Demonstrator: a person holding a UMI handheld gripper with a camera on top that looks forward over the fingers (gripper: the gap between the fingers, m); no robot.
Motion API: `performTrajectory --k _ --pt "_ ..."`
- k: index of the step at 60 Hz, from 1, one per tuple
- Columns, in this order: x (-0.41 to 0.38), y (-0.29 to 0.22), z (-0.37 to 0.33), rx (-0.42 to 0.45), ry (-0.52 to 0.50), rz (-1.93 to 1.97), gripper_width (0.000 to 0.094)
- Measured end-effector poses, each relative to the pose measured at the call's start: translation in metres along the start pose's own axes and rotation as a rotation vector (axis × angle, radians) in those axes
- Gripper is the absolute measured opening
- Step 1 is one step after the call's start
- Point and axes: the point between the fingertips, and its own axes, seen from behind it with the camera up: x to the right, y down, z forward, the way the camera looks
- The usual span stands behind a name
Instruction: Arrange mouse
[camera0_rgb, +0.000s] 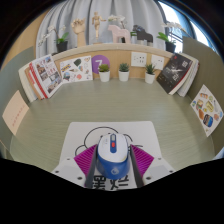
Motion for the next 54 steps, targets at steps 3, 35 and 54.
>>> performTrajectory --k 3,35,54 --pt "0.005 -0.005 -0.009 -0.009 0.021 0.02 0.0797" --pt "0.014 -0.11 -0.225 0.243 -0.019 0.008 0.085" --pt "0.02 -0.094 -0.261 0.275 -0.053 -0.006 0.085"
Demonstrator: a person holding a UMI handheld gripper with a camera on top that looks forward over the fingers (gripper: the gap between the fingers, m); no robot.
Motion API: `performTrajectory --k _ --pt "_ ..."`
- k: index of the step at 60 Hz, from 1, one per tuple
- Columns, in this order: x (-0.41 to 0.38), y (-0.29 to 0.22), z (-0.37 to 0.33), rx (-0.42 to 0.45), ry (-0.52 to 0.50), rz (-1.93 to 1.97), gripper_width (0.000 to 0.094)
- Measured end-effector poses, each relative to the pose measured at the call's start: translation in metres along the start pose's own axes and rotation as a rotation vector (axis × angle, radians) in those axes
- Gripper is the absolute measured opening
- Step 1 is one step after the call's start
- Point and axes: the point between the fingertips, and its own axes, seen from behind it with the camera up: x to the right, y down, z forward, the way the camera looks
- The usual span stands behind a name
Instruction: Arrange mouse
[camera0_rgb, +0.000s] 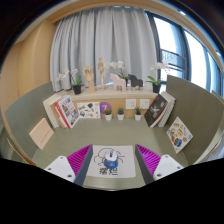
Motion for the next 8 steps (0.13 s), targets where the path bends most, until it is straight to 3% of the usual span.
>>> performTrajectory --k 8 --pt "-0.0024 0.0012 -0.0079 0.008 -0.02 0.003 0.085"
